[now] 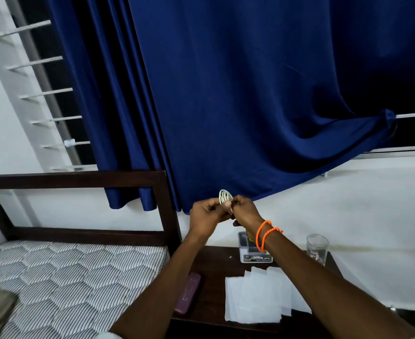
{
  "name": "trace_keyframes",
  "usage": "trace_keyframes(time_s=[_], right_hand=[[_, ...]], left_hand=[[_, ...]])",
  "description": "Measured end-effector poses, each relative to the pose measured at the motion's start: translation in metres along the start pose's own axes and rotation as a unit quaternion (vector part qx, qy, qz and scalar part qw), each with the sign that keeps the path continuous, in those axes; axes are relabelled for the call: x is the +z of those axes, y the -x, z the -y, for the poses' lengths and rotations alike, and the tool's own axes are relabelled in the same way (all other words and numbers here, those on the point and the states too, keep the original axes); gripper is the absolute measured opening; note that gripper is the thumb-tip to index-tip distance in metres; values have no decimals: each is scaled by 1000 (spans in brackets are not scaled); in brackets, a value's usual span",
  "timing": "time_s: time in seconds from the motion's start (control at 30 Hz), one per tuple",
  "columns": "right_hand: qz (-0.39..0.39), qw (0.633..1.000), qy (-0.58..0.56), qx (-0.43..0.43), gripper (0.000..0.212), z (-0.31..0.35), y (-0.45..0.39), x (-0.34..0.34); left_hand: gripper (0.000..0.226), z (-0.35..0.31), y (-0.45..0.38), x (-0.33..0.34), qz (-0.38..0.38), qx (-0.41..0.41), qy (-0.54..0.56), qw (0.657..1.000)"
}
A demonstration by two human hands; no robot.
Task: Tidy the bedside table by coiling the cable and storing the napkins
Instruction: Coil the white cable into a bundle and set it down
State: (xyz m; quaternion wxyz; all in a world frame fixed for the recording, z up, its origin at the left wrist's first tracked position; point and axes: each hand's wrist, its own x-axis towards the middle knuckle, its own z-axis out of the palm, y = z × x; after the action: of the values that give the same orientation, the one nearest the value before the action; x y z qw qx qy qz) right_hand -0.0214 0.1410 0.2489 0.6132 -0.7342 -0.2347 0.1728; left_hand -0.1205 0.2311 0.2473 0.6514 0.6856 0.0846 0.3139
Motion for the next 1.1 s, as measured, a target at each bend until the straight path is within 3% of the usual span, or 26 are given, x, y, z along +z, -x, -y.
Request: trace_keyframes(time_s=[0.23,0.43,0.6,0.93,1.1], right_hand=[[105,973,-192,72,21,-7,-3,-18],[130,965,-197,111,22,-22,-5,-21],[108,970,-156,152,37,-37,-6,-9],[65,953,-138,261,21,-102,-17,32],[29,953,-141,266,13,-144,-35,54]], left_hand=[[19,-3,-8,-8,-51,-108,67,991],[18,11,-14,-18,-54,-171,39,983],[20,38,-17,-28,-82,-209,-13,974],[15,115,-8,-50,-173,-278,-23,945],[14,160,-15,-53,-220,-291,-48,930]])
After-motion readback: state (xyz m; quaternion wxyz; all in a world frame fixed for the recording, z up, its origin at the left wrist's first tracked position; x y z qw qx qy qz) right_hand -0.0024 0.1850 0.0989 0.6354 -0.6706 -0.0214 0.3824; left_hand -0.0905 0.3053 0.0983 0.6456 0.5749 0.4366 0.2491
